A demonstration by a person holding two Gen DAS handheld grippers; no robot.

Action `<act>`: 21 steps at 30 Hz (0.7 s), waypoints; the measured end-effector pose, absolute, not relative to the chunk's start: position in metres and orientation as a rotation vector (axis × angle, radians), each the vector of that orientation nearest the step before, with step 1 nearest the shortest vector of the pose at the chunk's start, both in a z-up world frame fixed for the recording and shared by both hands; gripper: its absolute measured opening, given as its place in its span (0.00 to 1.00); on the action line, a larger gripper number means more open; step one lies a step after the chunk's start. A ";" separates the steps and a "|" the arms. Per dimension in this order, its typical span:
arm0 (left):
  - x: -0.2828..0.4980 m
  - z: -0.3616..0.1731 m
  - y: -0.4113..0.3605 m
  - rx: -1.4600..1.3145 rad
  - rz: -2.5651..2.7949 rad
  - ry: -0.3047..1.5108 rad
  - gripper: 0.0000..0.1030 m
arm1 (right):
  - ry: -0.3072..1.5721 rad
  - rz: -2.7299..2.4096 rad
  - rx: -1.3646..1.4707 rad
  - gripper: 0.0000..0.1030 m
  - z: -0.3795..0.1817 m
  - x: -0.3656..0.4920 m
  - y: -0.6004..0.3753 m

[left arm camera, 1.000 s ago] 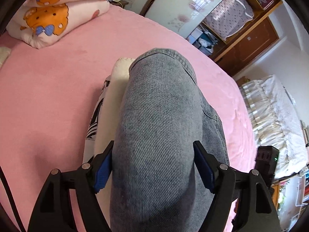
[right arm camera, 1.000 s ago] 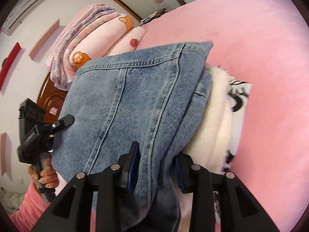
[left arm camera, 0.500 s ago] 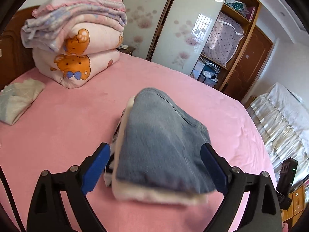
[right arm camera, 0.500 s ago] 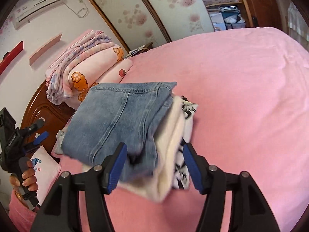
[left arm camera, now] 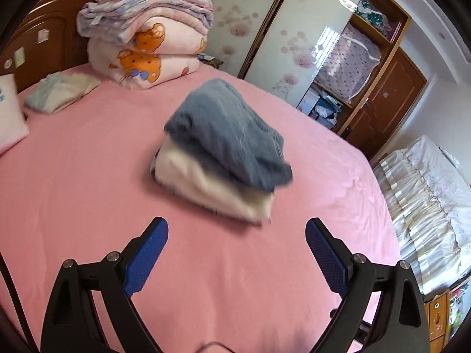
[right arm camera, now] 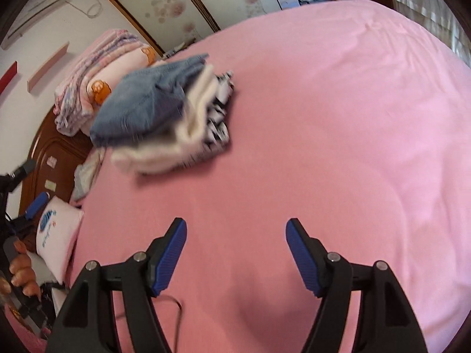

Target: Fold large clothes

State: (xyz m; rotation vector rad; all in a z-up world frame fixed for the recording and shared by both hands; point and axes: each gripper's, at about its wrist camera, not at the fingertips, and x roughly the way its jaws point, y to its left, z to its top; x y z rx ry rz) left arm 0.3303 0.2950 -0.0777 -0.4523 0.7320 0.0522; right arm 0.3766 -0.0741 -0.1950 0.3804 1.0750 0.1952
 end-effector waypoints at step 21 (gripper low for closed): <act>0.037 -0.063 0.135 -0.493 0.124 1.114 0.91 | 1.269 0.236 0.224 0.90 -0.104 0.103 -0.250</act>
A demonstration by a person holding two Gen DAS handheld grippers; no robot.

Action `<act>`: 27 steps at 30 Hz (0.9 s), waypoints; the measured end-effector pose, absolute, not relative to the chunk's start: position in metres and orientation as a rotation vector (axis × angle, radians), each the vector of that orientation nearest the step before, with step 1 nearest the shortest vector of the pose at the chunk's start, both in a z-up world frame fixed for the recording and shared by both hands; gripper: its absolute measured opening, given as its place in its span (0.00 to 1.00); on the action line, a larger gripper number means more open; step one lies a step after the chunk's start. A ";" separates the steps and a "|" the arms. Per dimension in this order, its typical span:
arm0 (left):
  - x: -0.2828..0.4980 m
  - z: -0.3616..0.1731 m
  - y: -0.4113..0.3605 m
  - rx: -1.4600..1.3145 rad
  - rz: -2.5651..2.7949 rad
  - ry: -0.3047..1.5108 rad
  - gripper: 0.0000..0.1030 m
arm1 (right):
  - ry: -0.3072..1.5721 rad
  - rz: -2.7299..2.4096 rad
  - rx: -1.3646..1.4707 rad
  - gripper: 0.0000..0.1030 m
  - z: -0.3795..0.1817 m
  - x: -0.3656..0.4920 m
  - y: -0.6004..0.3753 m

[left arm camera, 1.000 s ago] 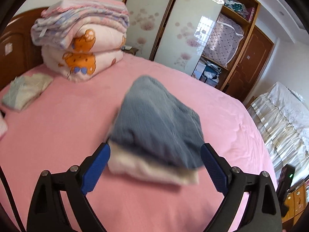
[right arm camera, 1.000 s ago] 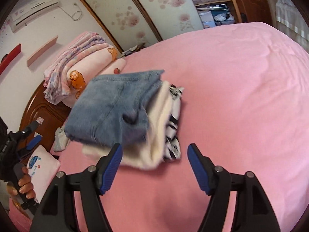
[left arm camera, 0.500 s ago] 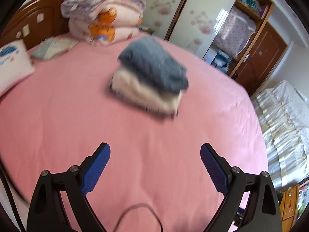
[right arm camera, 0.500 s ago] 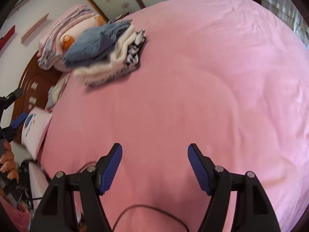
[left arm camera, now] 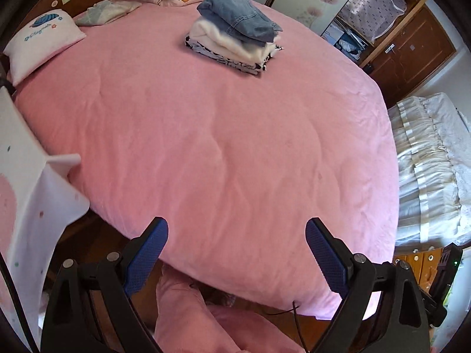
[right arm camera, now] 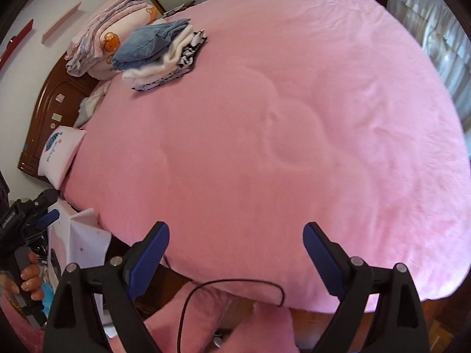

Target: Fold large clothes

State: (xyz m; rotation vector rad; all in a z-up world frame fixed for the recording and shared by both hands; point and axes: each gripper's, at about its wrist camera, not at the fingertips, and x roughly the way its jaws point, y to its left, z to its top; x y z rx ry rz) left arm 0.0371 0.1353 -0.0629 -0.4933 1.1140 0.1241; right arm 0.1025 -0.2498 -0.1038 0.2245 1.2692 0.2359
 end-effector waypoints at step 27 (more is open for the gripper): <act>0.023 0.033 0.015 -0.110 -0.094 1.025 0.92 | 1.214 0.028 0.252 0.96 -0.010 0.009 -0.241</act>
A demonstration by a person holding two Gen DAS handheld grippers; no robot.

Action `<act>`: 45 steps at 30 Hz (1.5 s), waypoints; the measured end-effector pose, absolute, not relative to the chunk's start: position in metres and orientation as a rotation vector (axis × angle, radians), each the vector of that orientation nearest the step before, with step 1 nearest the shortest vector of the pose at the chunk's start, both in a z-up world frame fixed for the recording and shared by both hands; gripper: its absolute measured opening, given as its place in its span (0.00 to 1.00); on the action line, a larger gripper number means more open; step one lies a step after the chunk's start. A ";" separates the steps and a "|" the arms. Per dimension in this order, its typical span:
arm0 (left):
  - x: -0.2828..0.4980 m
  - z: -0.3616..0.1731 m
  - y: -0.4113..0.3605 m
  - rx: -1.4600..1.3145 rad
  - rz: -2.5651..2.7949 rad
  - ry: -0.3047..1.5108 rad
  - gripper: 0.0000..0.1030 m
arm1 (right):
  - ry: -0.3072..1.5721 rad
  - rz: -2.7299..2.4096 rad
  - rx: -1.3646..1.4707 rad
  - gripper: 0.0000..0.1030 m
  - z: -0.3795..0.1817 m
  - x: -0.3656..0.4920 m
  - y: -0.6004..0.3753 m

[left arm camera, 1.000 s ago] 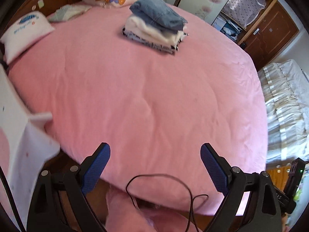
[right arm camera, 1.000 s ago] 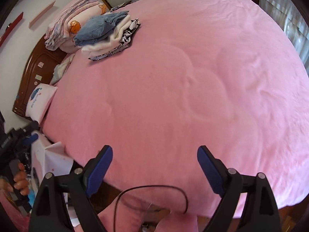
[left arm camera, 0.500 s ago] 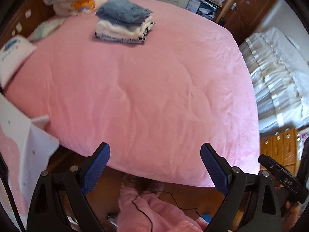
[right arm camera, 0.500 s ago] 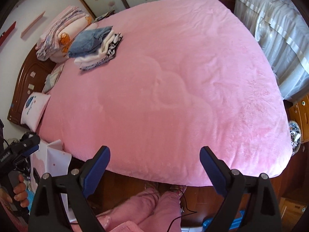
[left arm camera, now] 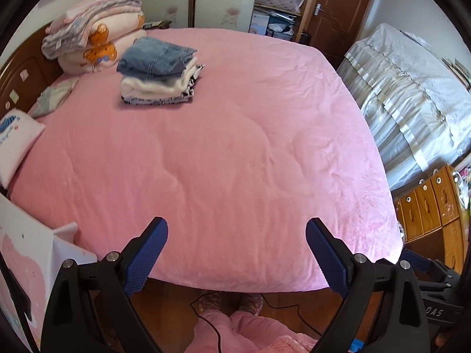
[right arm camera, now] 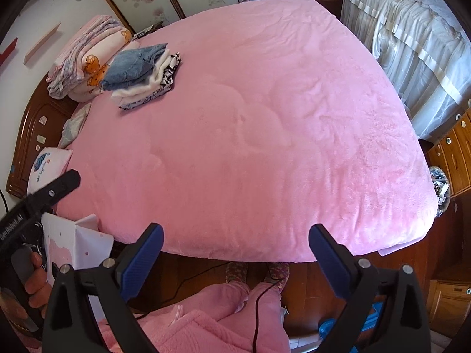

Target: Fold large clothes

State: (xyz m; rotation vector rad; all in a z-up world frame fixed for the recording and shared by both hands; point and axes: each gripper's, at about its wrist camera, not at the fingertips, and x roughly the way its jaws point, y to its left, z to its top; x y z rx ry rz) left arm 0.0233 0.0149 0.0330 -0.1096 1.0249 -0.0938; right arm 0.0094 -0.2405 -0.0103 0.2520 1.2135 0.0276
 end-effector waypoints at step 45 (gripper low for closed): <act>0.025 0.032 0.009 -0.040 -0.049 1.054 1.00 | 1.184 0.001 0.134 1.00 0.010 0.018 -0.201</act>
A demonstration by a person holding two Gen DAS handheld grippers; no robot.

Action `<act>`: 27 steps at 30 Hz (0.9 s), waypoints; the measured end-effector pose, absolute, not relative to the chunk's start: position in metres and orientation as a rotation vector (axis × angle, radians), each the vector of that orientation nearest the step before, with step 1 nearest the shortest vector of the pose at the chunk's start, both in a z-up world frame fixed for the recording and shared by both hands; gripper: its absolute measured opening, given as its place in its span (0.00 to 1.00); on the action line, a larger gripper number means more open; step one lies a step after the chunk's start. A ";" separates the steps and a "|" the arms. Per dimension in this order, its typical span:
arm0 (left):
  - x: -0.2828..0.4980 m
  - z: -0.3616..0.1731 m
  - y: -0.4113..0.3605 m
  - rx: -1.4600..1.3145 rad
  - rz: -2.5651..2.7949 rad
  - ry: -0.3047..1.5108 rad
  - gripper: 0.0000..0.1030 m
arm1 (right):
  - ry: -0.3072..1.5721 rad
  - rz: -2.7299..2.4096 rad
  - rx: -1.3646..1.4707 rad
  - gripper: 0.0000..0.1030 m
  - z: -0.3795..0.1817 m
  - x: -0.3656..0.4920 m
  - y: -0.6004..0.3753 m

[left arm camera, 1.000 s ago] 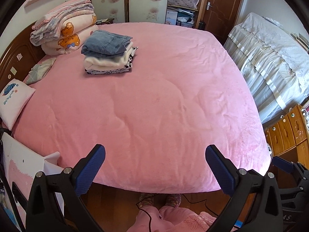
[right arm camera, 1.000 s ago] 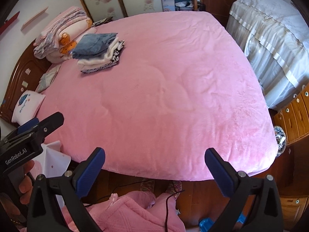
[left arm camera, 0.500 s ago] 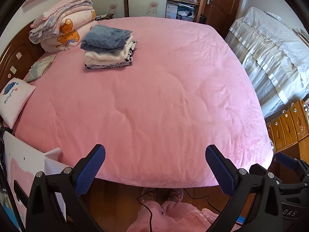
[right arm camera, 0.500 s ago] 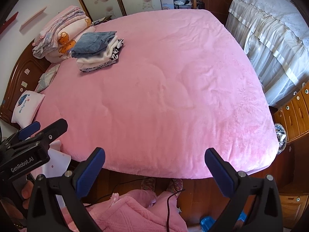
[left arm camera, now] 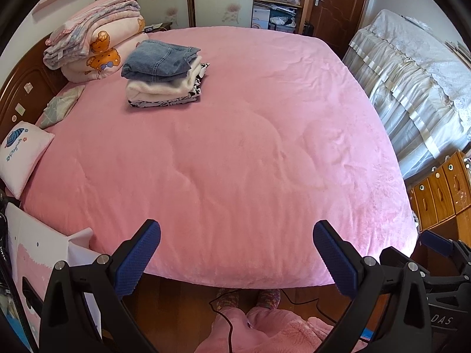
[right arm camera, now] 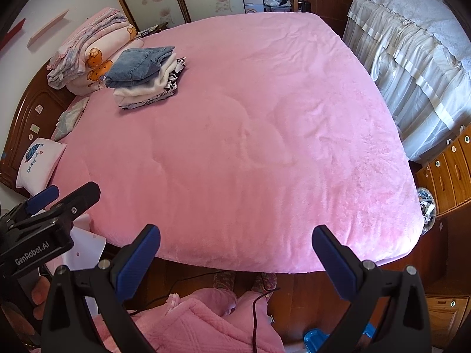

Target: Fold large clothes

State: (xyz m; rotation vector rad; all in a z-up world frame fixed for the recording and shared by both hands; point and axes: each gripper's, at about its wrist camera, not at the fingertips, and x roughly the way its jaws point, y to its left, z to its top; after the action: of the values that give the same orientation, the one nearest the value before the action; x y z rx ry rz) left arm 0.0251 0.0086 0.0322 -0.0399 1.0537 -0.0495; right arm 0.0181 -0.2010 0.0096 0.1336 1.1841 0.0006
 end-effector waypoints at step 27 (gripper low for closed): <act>0.032 0.031 0.002 -0.025 -0.053 1.065 1.00 | 1.223 0.002 0.161 1.00 0.000 0.028 -0.214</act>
State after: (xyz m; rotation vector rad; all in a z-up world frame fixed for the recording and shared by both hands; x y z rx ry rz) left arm 0.0318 0.0021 0.0307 -0.0248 1.0654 -0.0529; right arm 0.0280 -0.2143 0.0002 0.1610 1.2232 0.0025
